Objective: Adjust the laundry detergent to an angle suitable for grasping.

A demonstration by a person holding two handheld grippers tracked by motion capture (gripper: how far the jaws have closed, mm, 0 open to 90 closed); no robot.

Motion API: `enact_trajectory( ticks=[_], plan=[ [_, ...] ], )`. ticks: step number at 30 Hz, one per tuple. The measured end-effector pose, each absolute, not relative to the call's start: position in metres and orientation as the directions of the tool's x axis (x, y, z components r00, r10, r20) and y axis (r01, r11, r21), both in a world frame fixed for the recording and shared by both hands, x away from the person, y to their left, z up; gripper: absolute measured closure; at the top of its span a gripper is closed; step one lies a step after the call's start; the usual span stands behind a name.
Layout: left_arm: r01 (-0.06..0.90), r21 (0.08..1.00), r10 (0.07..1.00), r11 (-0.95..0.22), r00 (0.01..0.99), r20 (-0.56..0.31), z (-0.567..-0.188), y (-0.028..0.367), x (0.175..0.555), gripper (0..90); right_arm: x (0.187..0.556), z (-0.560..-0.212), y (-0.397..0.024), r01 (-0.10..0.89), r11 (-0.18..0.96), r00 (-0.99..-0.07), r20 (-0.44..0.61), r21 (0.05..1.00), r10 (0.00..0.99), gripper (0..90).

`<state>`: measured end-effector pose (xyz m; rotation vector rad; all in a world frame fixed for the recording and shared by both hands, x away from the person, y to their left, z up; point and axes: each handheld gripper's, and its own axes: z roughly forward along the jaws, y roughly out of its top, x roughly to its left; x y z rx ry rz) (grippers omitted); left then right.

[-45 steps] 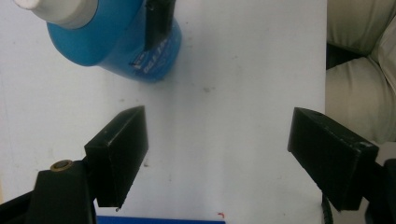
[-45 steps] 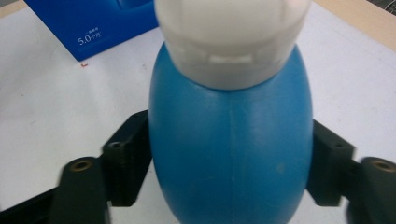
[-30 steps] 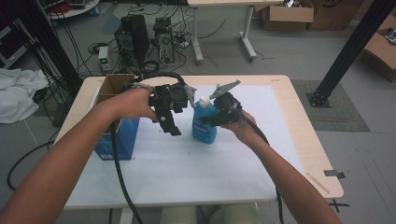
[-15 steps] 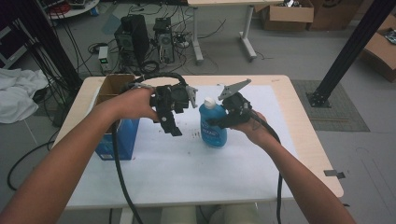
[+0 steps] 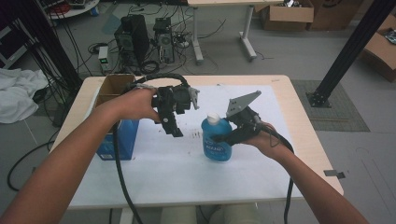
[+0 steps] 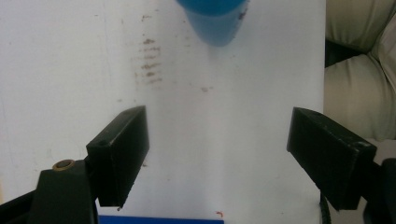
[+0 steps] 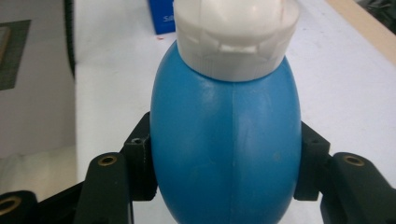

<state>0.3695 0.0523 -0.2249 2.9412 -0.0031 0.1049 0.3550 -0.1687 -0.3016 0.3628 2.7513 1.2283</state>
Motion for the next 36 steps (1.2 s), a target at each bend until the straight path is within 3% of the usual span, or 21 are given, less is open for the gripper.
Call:
enact_trajectory(
  ticks=[14, 36],
  plan=[
    [-0.012, 0.189, 0.001, -0.982, 0.997, 0.071, -0.226, 0.05, 0.371, 21.5, 0.334, -0.321, -0.155, 0.128, 0.658, -0.985, 0.015, 0.742, 0.175, 40.9],
    [-0.002, 0.179, 0.01, -0.984, 0.998, 0.064, -0.227, 0.051, 0.372, 21.5, 0.344, -0.336, -0.152, 0.101, 0.629, -0.994, 0.05, 0.771, 0.098, 40.8]
  ],
)
